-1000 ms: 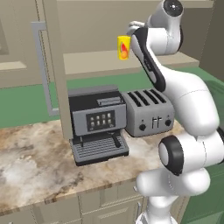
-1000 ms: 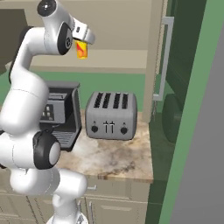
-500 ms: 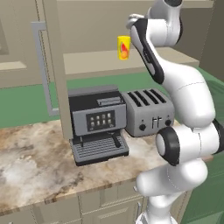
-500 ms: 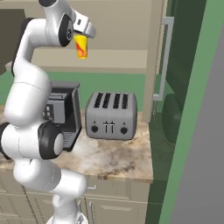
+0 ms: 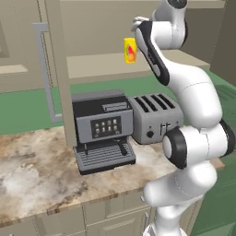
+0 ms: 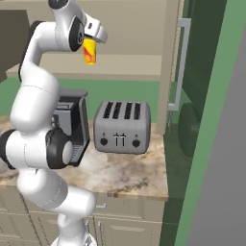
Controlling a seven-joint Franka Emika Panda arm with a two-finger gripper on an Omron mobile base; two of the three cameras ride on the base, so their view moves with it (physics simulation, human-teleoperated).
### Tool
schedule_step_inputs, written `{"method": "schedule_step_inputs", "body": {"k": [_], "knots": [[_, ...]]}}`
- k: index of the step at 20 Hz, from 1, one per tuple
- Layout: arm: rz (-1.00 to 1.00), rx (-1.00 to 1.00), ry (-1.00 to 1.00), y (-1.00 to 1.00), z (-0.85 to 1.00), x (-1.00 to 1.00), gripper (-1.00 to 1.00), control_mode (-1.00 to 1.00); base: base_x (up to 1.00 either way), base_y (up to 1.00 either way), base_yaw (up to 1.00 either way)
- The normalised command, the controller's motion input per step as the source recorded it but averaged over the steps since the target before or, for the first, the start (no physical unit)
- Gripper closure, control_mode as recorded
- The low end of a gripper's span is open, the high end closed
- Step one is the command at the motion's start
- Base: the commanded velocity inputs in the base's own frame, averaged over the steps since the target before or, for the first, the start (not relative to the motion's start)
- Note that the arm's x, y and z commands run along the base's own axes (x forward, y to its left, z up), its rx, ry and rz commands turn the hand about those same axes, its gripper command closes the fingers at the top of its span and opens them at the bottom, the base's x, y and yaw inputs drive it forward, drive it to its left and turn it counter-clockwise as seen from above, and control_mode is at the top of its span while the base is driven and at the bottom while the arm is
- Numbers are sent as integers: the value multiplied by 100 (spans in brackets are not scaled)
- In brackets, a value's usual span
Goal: Open the cabinet directly in front. Then move the liquor and the cup to the dining counter with the candle on it.
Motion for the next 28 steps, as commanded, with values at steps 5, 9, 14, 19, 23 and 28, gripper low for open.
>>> {"method": "schedule_step_inputs", "body": {"k": [5,9,14,19,23,28], "knots": [[0,0,4,0,-8,26,-100,-100,0,0,0],[0,0,7,0,-16,15,-100,-100,0,0,0],[0,0,6,0,-19,7,-100,-100,0,0,0],[0,0,2,0,-13,6,-100,-100,0,0,0],[0,0,0,0,-6,9,-100,-100,0,0,0],[0,0,1,0,-5,9,-100,-100,0,0,0]]}}
